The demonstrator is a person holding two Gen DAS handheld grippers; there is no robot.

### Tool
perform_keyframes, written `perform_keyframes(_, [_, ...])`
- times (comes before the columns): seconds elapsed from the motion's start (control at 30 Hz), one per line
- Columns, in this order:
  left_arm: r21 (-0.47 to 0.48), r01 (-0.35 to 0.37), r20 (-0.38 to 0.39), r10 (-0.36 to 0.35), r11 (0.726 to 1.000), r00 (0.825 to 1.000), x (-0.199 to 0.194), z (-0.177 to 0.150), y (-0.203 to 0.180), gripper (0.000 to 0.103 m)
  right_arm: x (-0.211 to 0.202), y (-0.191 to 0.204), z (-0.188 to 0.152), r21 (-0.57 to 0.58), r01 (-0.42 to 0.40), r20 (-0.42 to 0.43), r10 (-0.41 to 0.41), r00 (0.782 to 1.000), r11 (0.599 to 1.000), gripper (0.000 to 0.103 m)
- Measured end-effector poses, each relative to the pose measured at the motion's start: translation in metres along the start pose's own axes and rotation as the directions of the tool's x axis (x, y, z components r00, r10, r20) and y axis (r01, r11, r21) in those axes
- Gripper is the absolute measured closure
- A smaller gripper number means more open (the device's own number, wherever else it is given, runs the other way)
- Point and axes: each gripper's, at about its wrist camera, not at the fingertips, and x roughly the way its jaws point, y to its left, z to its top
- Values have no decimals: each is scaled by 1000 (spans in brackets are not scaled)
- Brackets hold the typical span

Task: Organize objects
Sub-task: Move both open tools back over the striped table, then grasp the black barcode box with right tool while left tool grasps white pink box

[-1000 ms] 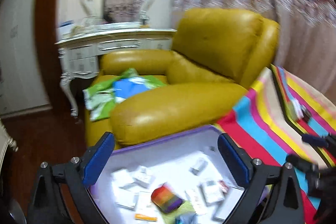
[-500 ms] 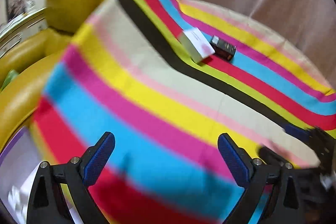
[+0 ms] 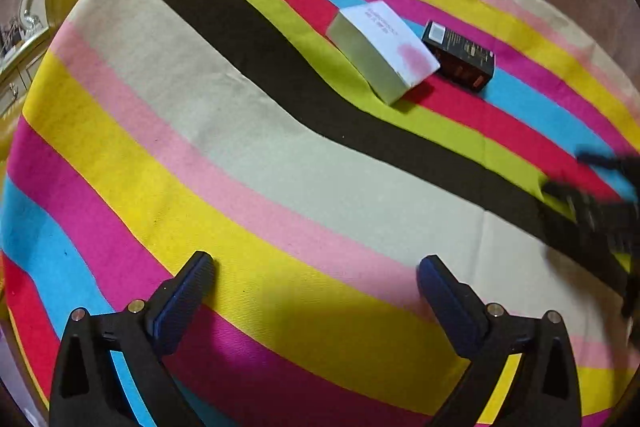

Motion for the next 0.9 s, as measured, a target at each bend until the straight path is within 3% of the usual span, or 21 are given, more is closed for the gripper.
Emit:
perform_keyframes(0.27, [-14,6,4,-5,1000,1000,-1,-1,3,0,73,-4,87,-155,-34,9,36,999,987,19])
perform_keyframes(0.43, [-17,7,5,-7,1000,1000,-1,-2,3,0,91,12,128,-267,-50,24,58,998,962,17])
perform_keyframes(0.5, [-19,10,6,-10,1000,1000,-1,-2,4,0,89,17,133,-298,-74,12,82,997,952,21])
perform_keyframes(0.53, [-19,10,6,-10,1000,1000,-1,-2,3,0,85,18,131,-301,-101,-3,105,994,948,51])
perform_keyframes(0.57, [-18,9,6,-9,1000,1000,-1,-2,3,0,81,16,127,-285,-120,-23,119,993,951,61])
perform_keyframes(0.7, [-15,5,4,-5,1000,1000,0,-2,2,0,41,0,88,-157,-160,-34,156,987,975,61])
perform_keyframes(0.9, [-13,2,3,-2,1000,1000,-1,-2,1,0,-17,-28,-15,40,-235,-147,239,960,971,60])
